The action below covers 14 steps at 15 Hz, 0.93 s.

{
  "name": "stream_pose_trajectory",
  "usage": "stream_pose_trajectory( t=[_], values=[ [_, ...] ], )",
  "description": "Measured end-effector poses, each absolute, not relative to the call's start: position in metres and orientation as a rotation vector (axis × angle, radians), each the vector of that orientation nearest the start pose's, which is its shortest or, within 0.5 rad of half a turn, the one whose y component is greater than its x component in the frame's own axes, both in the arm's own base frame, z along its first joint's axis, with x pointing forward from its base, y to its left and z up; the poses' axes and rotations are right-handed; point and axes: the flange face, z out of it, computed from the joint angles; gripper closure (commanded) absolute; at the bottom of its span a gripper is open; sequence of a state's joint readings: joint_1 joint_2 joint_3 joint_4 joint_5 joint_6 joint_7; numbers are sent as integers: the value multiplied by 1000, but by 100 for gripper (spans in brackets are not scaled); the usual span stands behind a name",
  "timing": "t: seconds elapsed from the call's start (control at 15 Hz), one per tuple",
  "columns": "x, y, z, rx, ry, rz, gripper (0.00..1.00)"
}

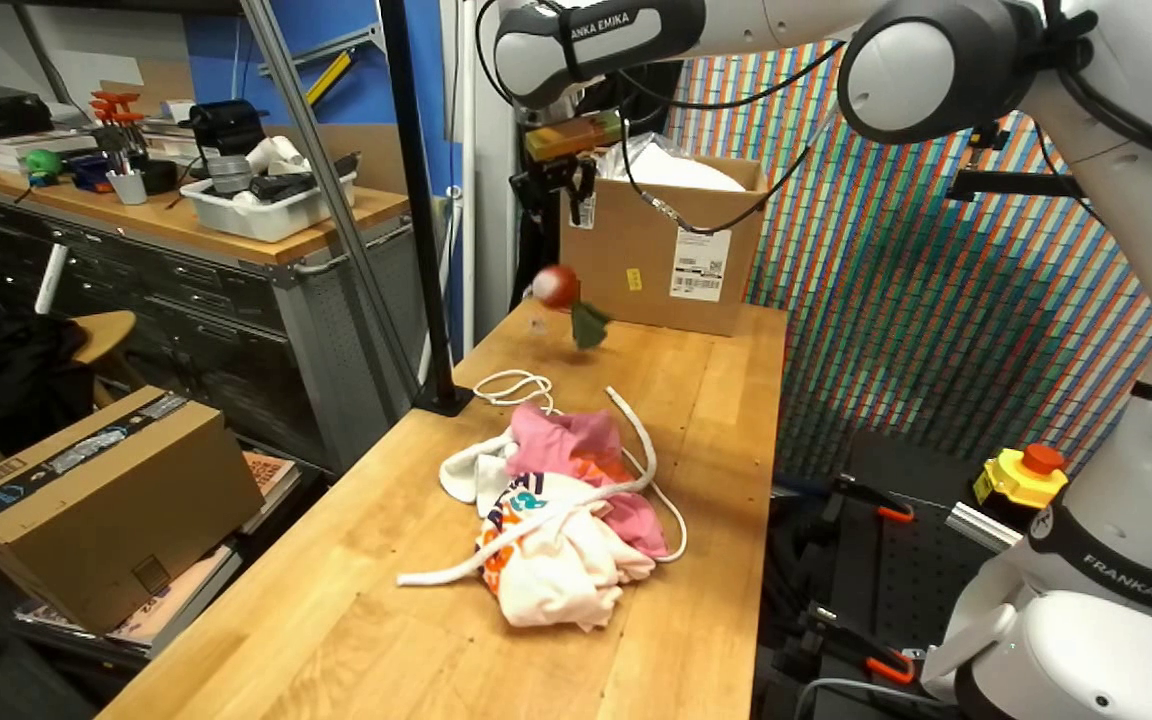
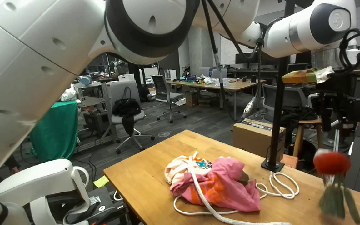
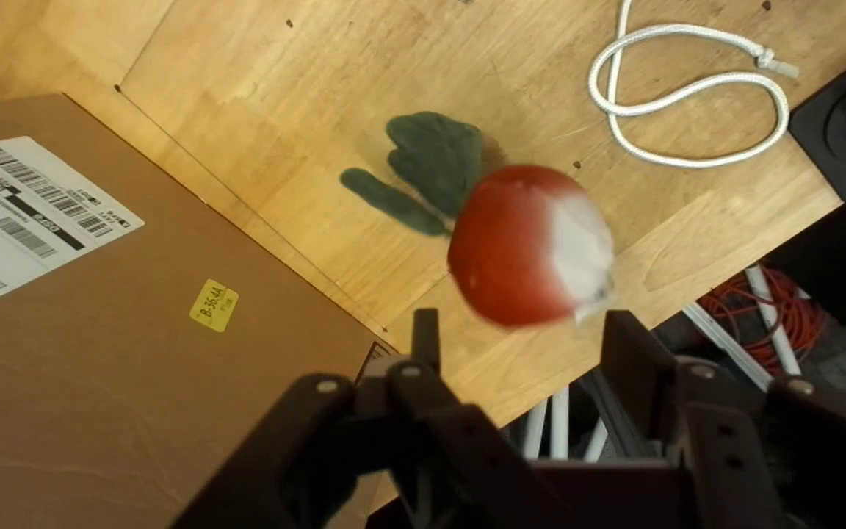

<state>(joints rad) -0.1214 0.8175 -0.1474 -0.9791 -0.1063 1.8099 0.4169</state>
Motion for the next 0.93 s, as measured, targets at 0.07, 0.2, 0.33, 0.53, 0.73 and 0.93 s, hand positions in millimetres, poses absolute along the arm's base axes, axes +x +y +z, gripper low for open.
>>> stream_pose_trajectory(
  t=[0.07, 0.2, 0.33, 0.53, 0.73, 0.93],
  values=[
    [750, -174, 383, -3190, 1019, -68, 0],
    [752, -174, 382, -3187, 1031, -71, 0],
    [752, -171, 379, -3190, 1029, -54, 0],
    [754, -154, 373, -3203, 982, -26, 0],
    [755, -109, 357, -3229, 850, 43, 0],
    [746, -51, 343, -3246, 678, 133, 0]
  ],
)
